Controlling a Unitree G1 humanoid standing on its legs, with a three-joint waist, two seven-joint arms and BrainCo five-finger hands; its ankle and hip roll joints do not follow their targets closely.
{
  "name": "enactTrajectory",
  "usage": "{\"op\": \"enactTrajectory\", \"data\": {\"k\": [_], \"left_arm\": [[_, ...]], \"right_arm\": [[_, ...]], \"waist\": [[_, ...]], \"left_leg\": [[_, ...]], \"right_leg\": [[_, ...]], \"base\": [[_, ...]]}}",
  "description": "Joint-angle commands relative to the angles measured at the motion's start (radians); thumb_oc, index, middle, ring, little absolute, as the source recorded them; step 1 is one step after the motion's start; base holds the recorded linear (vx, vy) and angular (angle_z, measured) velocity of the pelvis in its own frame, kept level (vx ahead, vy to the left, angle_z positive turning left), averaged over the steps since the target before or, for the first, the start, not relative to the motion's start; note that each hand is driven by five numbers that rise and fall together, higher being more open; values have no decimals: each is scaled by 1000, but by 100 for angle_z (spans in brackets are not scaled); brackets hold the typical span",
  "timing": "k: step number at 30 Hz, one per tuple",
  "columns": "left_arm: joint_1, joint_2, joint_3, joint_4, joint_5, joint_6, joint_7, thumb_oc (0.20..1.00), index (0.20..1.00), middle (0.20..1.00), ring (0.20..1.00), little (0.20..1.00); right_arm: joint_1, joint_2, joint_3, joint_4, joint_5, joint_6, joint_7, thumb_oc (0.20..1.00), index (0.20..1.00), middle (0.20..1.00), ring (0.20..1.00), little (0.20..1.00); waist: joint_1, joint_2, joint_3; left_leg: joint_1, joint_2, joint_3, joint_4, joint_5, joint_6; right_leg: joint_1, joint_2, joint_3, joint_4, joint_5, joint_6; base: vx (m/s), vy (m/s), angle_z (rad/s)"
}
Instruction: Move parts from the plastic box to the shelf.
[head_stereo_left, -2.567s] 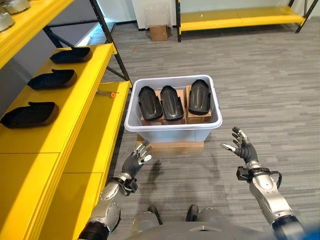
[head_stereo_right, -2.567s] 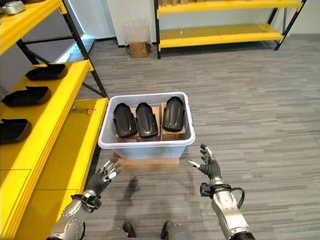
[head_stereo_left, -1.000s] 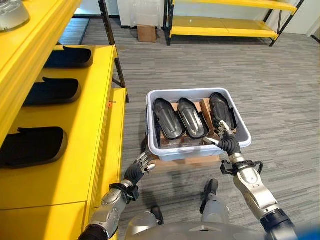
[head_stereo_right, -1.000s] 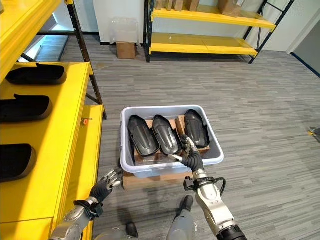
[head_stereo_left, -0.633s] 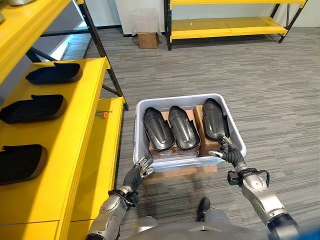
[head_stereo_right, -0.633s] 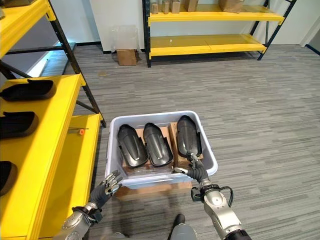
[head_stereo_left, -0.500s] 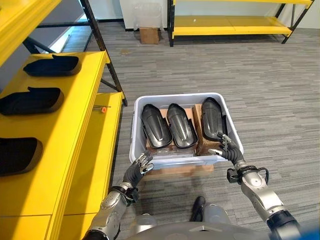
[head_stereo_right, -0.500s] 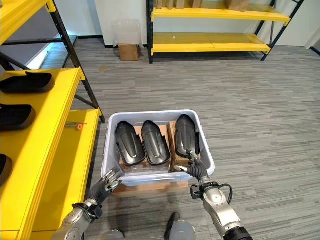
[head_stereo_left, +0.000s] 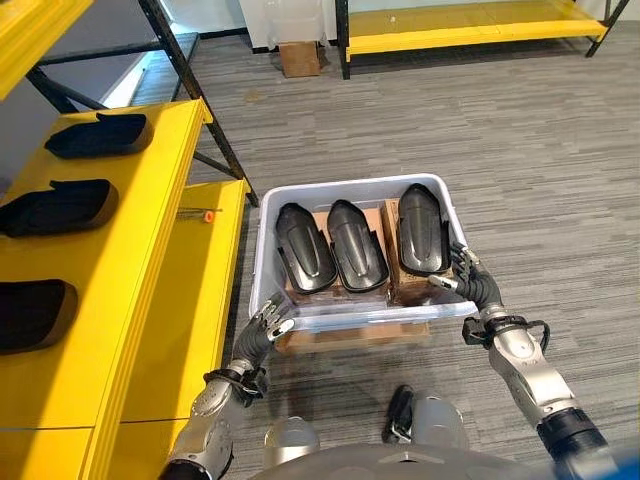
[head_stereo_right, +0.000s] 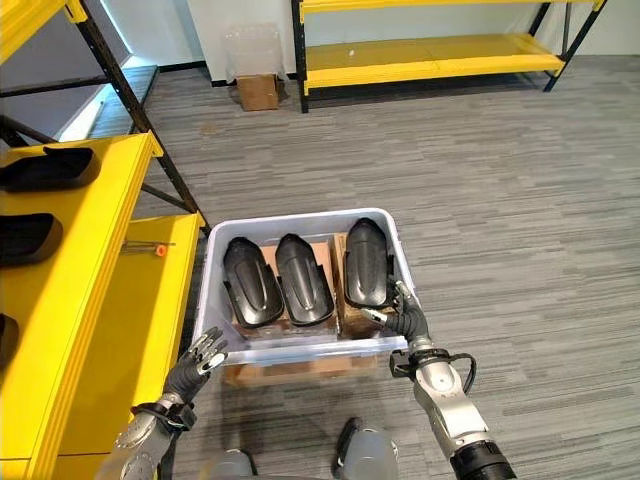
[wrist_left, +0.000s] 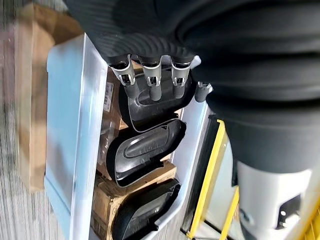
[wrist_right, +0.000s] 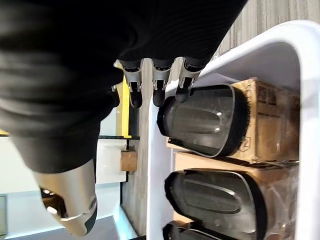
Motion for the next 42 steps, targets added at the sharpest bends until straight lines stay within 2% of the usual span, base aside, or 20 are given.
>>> {"op": "enactTrajectory", "data": {"k": [1, 2, 3, 6, 9, 11, 14, 16, 20, 23, 25, 26, 27, 29, 32, 33, 35, 37, 40, 42], "left_arm": [[11, 13, -7, -102, -44, -77, -16, 1000, 1000, 1000, 1000, 1000], [8, 9, -20, -100, -53, -76, -10, 1000, 1000, 1000, 1000, 1000], [7, 10, -22, -99, -55, -72, -6, 1000, 1000, 1000, 1000, 1000], [0, 21, -31, -98, -31, -69, -17, 1000, 1000, 1000, 1000, 1000], [4, 36, -39, -110, -40, -52, -8, 1000, 1000, 1000, 1000, 1000], [13, 57, -32, -123, -23, -32, -23, 1000, 1000, 1000, 1000, 1000], [17, 82, -34, -132, -35, -26, -57, 1000, 1000, 1000, 1000, 1000], [9, 87, -41, -138, -49, -30, -43, 1000, 1000, 1000, 1000, 1000], [-40, 101, -65, -157, -59, -50, -38, 1000, 1000, 1000, 1000, 1000], [-81, 117, -78, -187, -62, -60, -28, 1000, 1000, 1000, 1000, 1000], [-124, 140, -89, -212, -60, -91, -5, 1000, 1000, 1000, 1000, 1000], [-151, 148, -92, -226, -110, -93, -2, 1000, 1000, 1000, 1000, 1000], [-175, 150, -87, -246, -172, -89, -13, 1000, 1000, 1000, 1000, 1000], [-201, 151, -84, -293, -174, -126, -48, 1000, 1000, 1000, 1000, 1000], [-237, 161, -81, -370, -211, -145, -32, 1000, 1000, 1000, 1000, 1000], [-301, 174, -80, -431, -216, -190, 5, 1000, 1000, 1000, 1000, 1000], [-341, 179, -76, -461, -166, -212, 38, 1000, 1000, 1000, 1000, 1000], [-382, 195, -76, -486, -12, -225, 68, 1000, 1000, 1000, 1000, 1000], [-408, 221, -73, -525, -28, -197, 114, 1000, 1000, 1000, 1000, 1000], [-427, 222, -73, -526, -10, -182, 130, 1000, 1000, 1000, 1000, 1000]], "right_arm": [[-58, -9, -8, -54, -24, -62, -29, 1000, 1000, 1000, 1000, 1000], [-59, -10, -4, -59, -30, -57, -42, 1000, 1000, 1000, 1000, 1000], [-62, -10, -6, -53, -28, -53, -36, 1000, 1000, 1000, 1000, 1000], [-60, -11, -8, -52, -50, -59, -41, 1000, 1000, 1000, 1000, 1000], [-52, -7, -11, -41, -77, -77, -41, 1000, 1000, 1000, 1000, 1000], [-46, -5, -18, -39, -81, -85, -64, 1000, 1000, 1000, 1000, 1000], [-52, -5, -28, -29, -47, -102, -60, 1000, 1000, 1000, 1000, 1000], [-66, -11, -38, -18, -54, -98, -74, 1000, 1000, 1000, 1000, 1000], [-154, -60, -62, 18, -86, -130, -108, 1000, 1000, 1000, 1000, 1000], [-256, -110, -74, 50, -95, -98, -142, 1000, 1000, 1000, 1000, 1000], [-352, -146, -71, 90, -89, -80, -182, 1000, 1000, 1000, 1000, 1000], [-409, -159, -70, 110, -6, -92, -169, 1000, 1000, 1000, 1000, 1000], [-457, -167, -72, 126, 2, -88, -188, 1000, 1000, 1000, 1000, 1000], [-504, -178, -76, 153, -14, -82, -227, 1000, 1000, 1000, 1000, 1000], [-543, -200, -89, 186, -5, -89, -235, 1000, 1000, 1000, 1000, 1000], [-604, -206, -73, 219, -49, -93, -240, 1000, 1000, 1000, 1000, 1000], [-650, -207, -56, 249, -52, -75, -251, 1000, 1000, 1000, 1000, 1000], [-708, -215, -36, 299, -65, -72, -255, 1000, 1000, 1000, 1000, 1000], [-746, -238, -19, 314, -77, -51, -258, 1000, 1000, 1000, 1000, 1000], [-771, -235, 1, 336, -70, -22, -295, 1000, 1000, 1000, 1000, 1000]], "waist": [[-13, 0, -16], [-20, 7, -13], [-19, 5, -14], [-20, 0, -13], [-16, -6, -16], [-4, -12, -19], [5, -18, -10], [12, -17, 4], [28, -14, 52], [43, -8, 81], [53, 0, 108], [60, 4, 124], [65, 8, 141], [72, 16, 161], [76, 28, 187], [80, 37, 213], [87, 41, 228], [95, 46, 243], [102, 52, 255], [108, 54, 256]], "left_leg": [[33, 68, 89, -159, 120, -52], [23, 105, 103, -194, 174, -70], [27, 100, 101, -207, 140, -59], [36, 82, 92, -205, 105, -48], [48, 43, 69, -206, 76, -33], [38, 20, 60, -213, 78, -9], [26, 9, 40, -206, 63, 4], [5, 10, 34, -197, 62, 6], [-44, 23, 27, -178, 65, 1], [-74, 32, 20, -156, 64, -3], [-114, 39, 12, -137, 66, -7], [-138, 43, 6, -129, 68, -10], [-162, 43, -2, -122, 70, -11], [-192, 47, -8, -109, 73, -15], [-232, 50, -18, -96, 77, -17], [-277, 45, -30, -87, 82, -19], [-300, 39, -39, -81, 85, -20], [-327, 37, -46, -70, 86, -20], [-360, 33, -47, -67, 92, -20], [-385, 26, -50, -62, 93, -20]], "right_leg": [[77, -26, 10, -152, 124, 110], [103, -24, 17, -167, 112, 110], [106, -42, 19, -150, 103, 116], [110, -63, 20, -127, 101, 121], [117, -59, 34, -125, 102, 131], [112, -41, 39, -145, 129, 125], [94, -42, 51, -137, 134, 136], [79, -42, 56, -130, 133, 136], [39, -49, 55, -112, 128, 135], [15, -58, 47, -89, 122, 129], [-27, -67, 44, -59, 118, 126], [-53, -72, 45, -43, 117, 124], [-81, -78, 45, -27, 116, 124], [-110, -85, 45, -10, 114, 123], [-149, -86, 52, 12, 110, 117], [-189, -83, 58, 30, 102, 113], [-210, -81, 63, 43, 97, 112], [-236, -82, 64, 60, 91, 109], [-269, -88, 62, 73, 89, 109], [-292, -89, 66, 80, 88, 110]], "base": [[56, 244, 19], [79, 266, 27], [65, 249, 27], [48, 184, -25], [68, 120, -23], [29, 41, 6], [19, 15, 10], [-67, 15, 11], [-165, -27, 8], [-84, -39, 0], [-187, -43, 0], [-219, -22, 9], [-180, 1, 9], [-115, 25, -2], [-129, 31, 7], [-162, 29, 3], [-114, 19, 3], [-73, 10, 6], [-51, 18, -1], [0, 0, 0]]}}
